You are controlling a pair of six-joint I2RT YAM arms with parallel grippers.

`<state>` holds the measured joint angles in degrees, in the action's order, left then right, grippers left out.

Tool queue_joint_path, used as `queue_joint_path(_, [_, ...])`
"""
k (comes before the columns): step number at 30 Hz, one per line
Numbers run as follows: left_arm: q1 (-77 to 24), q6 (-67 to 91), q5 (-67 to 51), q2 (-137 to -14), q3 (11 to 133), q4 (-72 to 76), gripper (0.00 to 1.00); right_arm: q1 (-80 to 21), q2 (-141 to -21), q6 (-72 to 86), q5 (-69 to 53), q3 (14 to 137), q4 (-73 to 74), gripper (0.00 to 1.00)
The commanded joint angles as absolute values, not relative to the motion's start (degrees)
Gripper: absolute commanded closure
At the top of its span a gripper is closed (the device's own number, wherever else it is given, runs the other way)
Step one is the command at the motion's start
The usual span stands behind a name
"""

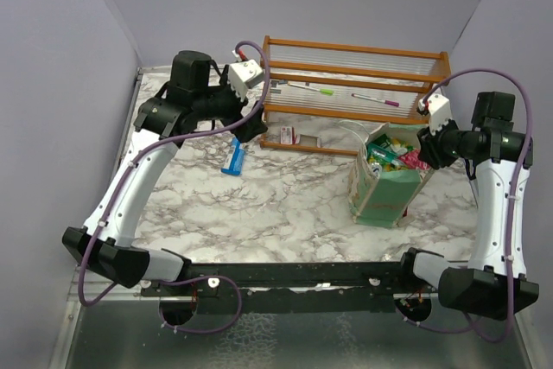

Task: Place the snacks into the paper bag
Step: Place the snack in the paper bag.

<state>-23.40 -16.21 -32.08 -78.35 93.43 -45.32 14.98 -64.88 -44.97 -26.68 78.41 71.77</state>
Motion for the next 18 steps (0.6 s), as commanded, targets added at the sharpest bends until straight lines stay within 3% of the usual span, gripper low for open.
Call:
queue_joint_path(1, [-20.8, -12.1, -32.5, -75.9, 90.0, -42.0, 0.11, 14.5, -65.2, -44.5, -28.3, 78.2, 70.5, 0.64])
queue_joint_path(9, [-18.7, -10.1, -27.9, -74.9, 84.7, -39.3, 0.11, 14.2, -64.8, -43.3, -31.2, 80.1, 70.0, 0.48])
queue_joint_path(12, [-18.3, -10.0, -24.5, -75.1, 82.7, -38.6, 0.11, 14.1, -64.9, -42.1, -33.9, 81.2, 69.7, 0.35])
queue_joint_path(18, [-16.8, -8.8, -20.5, -76.8, 79.5, -38.4, 0.11, 13.7, -66.2, -38.9, -39.7, 84.4, 69.3, 0.26])
